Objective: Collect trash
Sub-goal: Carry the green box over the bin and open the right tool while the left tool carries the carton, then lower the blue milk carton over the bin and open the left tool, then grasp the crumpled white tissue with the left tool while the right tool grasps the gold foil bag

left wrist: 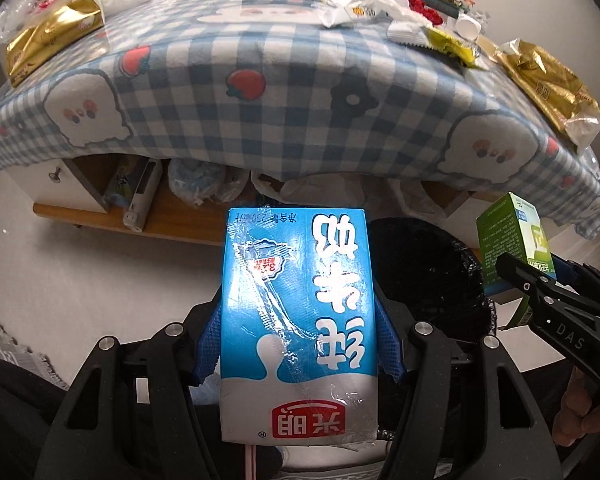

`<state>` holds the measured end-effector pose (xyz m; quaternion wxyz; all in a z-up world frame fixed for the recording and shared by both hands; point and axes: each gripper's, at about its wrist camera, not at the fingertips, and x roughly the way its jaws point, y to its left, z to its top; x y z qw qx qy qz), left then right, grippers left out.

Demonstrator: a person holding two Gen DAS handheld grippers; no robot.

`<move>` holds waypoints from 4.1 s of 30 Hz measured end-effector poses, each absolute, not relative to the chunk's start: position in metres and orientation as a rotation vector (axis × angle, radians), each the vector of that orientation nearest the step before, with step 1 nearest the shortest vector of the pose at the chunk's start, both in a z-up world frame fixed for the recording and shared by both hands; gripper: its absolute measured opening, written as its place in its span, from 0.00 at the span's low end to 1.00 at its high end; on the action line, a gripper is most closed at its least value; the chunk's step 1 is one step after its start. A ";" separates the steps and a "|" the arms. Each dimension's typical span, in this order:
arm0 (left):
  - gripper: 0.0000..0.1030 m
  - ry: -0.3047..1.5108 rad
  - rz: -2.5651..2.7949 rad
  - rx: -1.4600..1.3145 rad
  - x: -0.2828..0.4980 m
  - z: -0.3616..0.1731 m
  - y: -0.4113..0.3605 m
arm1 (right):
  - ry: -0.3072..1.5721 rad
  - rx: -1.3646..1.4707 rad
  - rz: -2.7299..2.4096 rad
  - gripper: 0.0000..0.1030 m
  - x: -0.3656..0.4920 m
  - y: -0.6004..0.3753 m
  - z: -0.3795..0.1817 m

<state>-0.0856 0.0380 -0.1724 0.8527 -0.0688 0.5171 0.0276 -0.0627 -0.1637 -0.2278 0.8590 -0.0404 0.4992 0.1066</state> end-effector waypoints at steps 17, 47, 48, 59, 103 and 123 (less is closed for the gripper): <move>0.60 1.139 0.047 -0.160 -0.077 -0.186 0.030 | 1.078 -0.073 0.200 0.79 -0.054 -0.170 -0.253; 0.60 1.201 -0.101 -0.083 -0.052 -0.197 -0.100 | 1.144 -0.044 -0.045 0.92 -0.058 -0.315 -0.244; 0.60 1.206 -0.108 -0.081 -0.051 -0.199 -0.103 | 1.147 -0.043 -0.049 0.92 -0.058 -0.318 -0.246; 0.62 1.213 -0.143 -0.028 -0.047 -0.206 -0.125 | 1.149 -0.015 -0.062 0.92 -0.056 -0.329 -0.250; 0.94 0.968 0.024 -0.096 -0.031 -0.047 -0.025 | 0.851 -0.050 0.039 0.92 -0.045 -0.266 -0.098; 0.93 0.977 0.081 -0.104 0.081 -0.021 0.011 | 0.851 -0.083 0.055 0.92 0.056 -0.255 -0.067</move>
